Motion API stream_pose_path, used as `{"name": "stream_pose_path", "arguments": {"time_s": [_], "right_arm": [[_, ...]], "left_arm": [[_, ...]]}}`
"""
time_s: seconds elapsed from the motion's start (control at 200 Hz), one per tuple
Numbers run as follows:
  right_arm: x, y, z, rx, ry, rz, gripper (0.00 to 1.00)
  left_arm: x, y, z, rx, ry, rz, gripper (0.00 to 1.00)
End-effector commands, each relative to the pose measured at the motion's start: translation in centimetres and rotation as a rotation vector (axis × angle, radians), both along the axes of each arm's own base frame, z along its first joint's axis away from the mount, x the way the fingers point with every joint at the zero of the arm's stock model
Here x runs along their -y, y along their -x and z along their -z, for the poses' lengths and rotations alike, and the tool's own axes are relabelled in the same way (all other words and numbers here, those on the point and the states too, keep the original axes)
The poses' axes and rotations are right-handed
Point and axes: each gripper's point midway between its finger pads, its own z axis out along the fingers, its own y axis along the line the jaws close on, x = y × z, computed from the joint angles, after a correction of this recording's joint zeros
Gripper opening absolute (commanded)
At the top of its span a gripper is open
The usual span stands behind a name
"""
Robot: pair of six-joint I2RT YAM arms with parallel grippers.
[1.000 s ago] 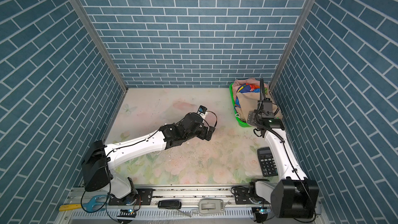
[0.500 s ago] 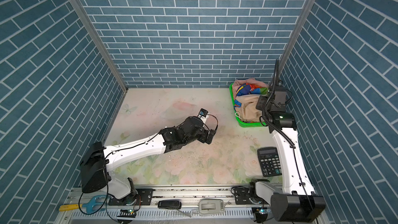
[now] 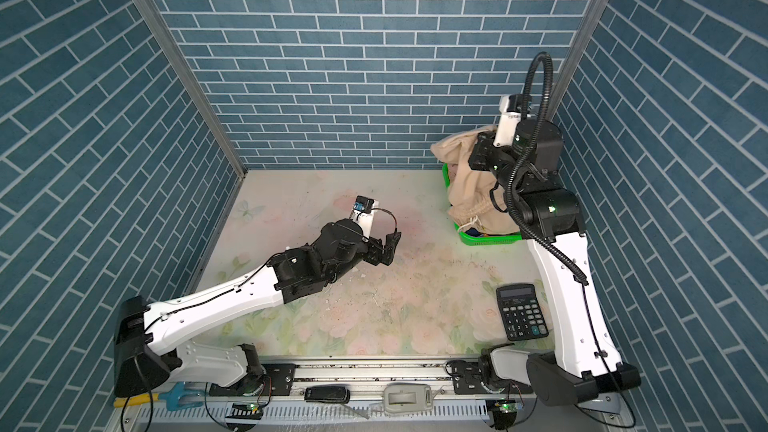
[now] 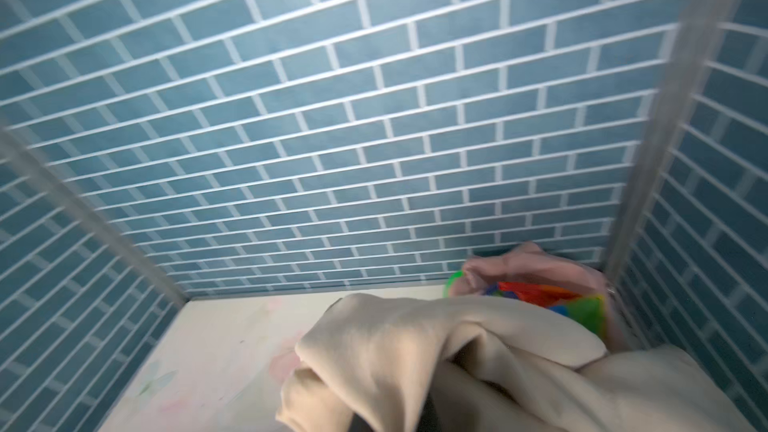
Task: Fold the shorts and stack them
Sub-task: 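Lay the beige shorts on the table beside the basket with the right gripper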
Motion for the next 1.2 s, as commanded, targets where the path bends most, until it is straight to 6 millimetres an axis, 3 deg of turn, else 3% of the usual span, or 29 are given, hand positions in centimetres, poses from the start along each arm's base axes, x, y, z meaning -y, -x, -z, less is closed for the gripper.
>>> {"name": "stream_pose_path", "arguments": {"time_s": [0.0,0.13,0.2,0.275,0.35,0.435,0.52,0.585,0.635,0.68,0.725,0.85,1.025,1.1,1.195], "right_arm": [[-5.7,1.8,-4.7,0.139,-0.046,-0.215,0.0],[-14.2,4.5,-5.8,0.163,-0.046,-0.5,0.0],[-17.4,6.2,-6.2,0.185,-0.045,-0.6,0.0],[-18.1,5.4,-6.2,0.166,-0.091,-0.563,0.0],[-18.0,2.8,-4.0,0.12,-0.084,-0.483,0.0],[-16.8,-2.8,1.7,-0.03,-0.061,-0.332,0.0],[-14.5,-8.3,9.8,-0.258,-0.1,-0.202,0.0],[-13.2,-10.9,15.9,-0.392,-0.098,-0.144,0.0],[-12.9,-11.6,19.3,-0.467,-0.083,-0.135,0.2],[-12.7,-11.9,22.5,-0.535,-0.056,-0.122,0.39],[-13.0,-11.5,24.3,-0.579,-0.046,-0.145,0.53],[-12.6,-9.6,25.9,-0.598,-0.047,-0.172,0.71],[-11.4,-5.6,27.1,-0.61,-0.006,-0.195,0.89],[-10.8,-4.3,29.3,-0.634,0.009,-0.192,0.98],[-9.5,-3.6,33.2,-0.694,0.038,-0.154,0.99]], "left_arm": [[-2.2,0.0,-0.2,0.028,-0.039,-0.052,0.99],[-5.0,0.1,-1.1,0.035,-0.026,-0.11,0.99],[-7.2,0.4,-1.5,0.038,-0.018,-0.153,1.0],[-9.8,0.9,-2.2,0.057,-0.008,-0.2,1.0],[-12.6,1.6,-2.6,0.076,-0.005,-0.258,1.0],[-15.9,2.2,-2.6,0.079,0.001,-0.33,1.0],[-18.7,2.7,-2.0,0.056,0.013,-0.386,1.0],[-20.1,3.1,-1.3,0.034,0.023,-0.415,1.0],[-20.9,3.3,-0.5,0.013,0.022,-0.43,1.0],[-21.2,3.5,0.0,-0.005,0.023,-0.432,1.0],[-21.2,3.5,0.8,-0.026,0.016,-0.426,0.99],[-19.9,3.3,2.7,-0.09,-0.009,-0.385,1.0],[-17.7,2.8,5.5,-0.189,-0.047,-0.334,1.0],[-16.7,2.5,6.3,-0.213,-0.053,-0.308,1.0],[-15.3,2.2,7.2,-0.252,-0.064,-0.271,1.0]]}}
